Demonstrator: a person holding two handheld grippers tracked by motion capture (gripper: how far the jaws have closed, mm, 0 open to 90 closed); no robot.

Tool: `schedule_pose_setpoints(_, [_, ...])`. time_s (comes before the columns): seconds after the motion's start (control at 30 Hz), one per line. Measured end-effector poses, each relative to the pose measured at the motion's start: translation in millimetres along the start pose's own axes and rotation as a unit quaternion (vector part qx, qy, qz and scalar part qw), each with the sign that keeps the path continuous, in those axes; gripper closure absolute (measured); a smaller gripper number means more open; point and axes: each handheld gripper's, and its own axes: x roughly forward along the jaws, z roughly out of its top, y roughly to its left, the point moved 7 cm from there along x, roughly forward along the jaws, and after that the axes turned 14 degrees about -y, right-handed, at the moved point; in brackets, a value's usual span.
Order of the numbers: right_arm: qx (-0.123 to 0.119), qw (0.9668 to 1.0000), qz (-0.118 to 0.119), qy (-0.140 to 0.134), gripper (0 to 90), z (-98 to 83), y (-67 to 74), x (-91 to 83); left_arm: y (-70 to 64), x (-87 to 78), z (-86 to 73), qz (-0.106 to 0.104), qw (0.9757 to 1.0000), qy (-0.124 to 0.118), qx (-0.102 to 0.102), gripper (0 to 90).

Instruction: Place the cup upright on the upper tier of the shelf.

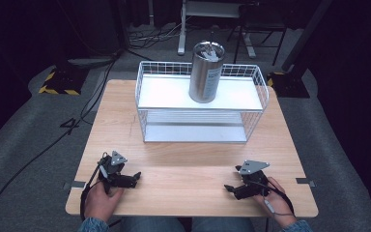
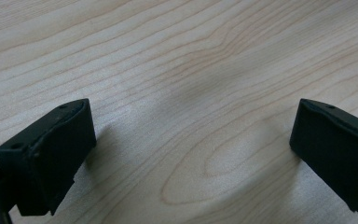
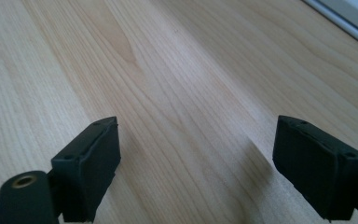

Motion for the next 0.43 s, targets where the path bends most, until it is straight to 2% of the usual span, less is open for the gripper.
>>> schedule_pose_setpoints(0.07, [0.005,1.0,0.003,-0.001,15.3,0.0,0.3,0.8,0.0,0.0,0.0,0.0,1.0,0.0,0.0,0.6])
schedule_pose_setpoints(0.17, [0.026,0.9996,0.006,-0.002,14.3,-1.0,0.0,2.4,0.0,0.0,0.0,0.0,1.0,0.0,0.0,0.6])
schedule_pose_setpoints(0.2, [0.031,0.9993,-0.002,-0.018,8.2,-2.2,-1.1,5.2,0.0,0.0,0.0,0.0,1.0,0.0,0.0,0.6])
schedule_pose_setpoints(0.27, [0.037,0.9989,-0.009,-0.026,5.1,-3.1,-1.6,7.4,0.0,0.1,0.0,0.0,1.0,0.0,0.0,0.6])
schedule_pose_setpoints(0.43, [0.034,0.9991,-0.006,-0.023,3.1,-2.8,-3.4,9.4,0.0,0.1,0.0,0.0,1.0,0.0,0.0,0.6])
